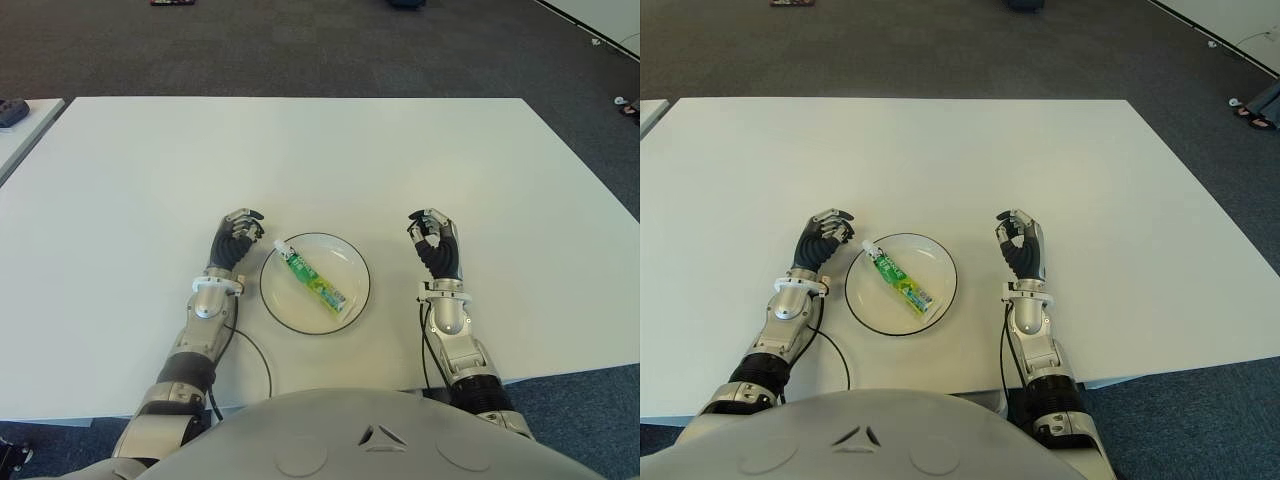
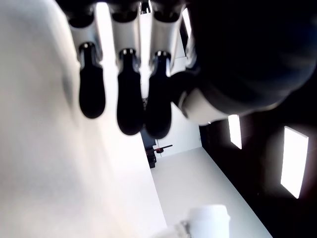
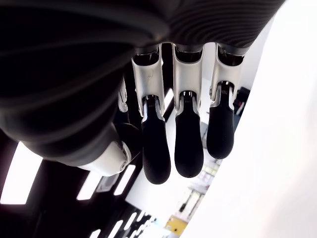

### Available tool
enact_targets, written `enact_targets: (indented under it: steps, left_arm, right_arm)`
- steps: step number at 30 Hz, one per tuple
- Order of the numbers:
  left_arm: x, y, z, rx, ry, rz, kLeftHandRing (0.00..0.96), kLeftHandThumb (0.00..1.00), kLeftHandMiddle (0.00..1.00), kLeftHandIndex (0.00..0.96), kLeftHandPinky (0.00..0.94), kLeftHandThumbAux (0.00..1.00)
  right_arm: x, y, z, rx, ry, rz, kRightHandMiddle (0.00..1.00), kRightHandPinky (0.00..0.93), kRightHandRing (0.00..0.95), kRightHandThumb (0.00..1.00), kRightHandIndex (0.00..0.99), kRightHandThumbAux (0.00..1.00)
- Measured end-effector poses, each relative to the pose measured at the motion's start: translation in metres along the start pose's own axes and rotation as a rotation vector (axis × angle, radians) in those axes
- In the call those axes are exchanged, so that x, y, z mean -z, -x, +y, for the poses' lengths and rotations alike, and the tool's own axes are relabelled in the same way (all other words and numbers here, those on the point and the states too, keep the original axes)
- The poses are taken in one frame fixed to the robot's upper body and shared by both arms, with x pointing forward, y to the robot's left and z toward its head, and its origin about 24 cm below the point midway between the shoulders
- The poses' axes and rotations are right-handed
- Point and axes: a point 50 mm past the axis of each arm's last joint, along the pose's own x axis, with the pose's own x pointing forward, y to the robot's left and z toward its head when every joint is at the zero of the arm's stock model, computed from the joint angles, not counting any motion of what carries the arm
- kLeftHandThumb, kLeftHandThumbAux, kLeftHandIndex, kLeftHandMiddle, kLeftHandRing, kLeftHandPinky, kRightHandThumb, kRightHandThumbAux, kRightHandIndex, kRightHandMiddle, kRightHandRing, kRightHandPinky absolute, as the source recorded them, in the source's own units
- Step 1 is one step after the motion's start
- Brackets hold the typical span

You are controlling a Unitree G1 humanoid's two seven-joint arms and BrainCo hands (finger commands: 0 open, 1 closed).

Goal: Put the toothpaste on the table into the plate.

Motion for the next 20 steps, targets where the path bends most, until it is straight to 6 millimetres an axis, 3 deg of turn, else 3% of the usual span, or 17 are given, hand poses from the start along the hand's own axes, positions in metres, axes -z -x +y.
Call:
enact_targets:
  steps: [10,20]
  left_arm:
    - [0.0013,0.0007,0.0030,-0.050,0.010,0.002,0.616,0.698,0.616,0.434,0.606,0.720]
    - [0.0016,-0.0004,0.0069,-0.084,0.034,-0.007,0.602,0.698,0.603,0.434,0.569,0.719]
  right_arm:
    - [-0.0044,-0.0013,0.0016,-0.003,-0.007,-0.021,0.626,0.579,0.621,0.697,0.428,0.734]
    - [-0.0052,-0.0033,0.0023,-0.011,-0.017,-0.022,0.606,0.572,0.598,0.699,0.428,0.733]
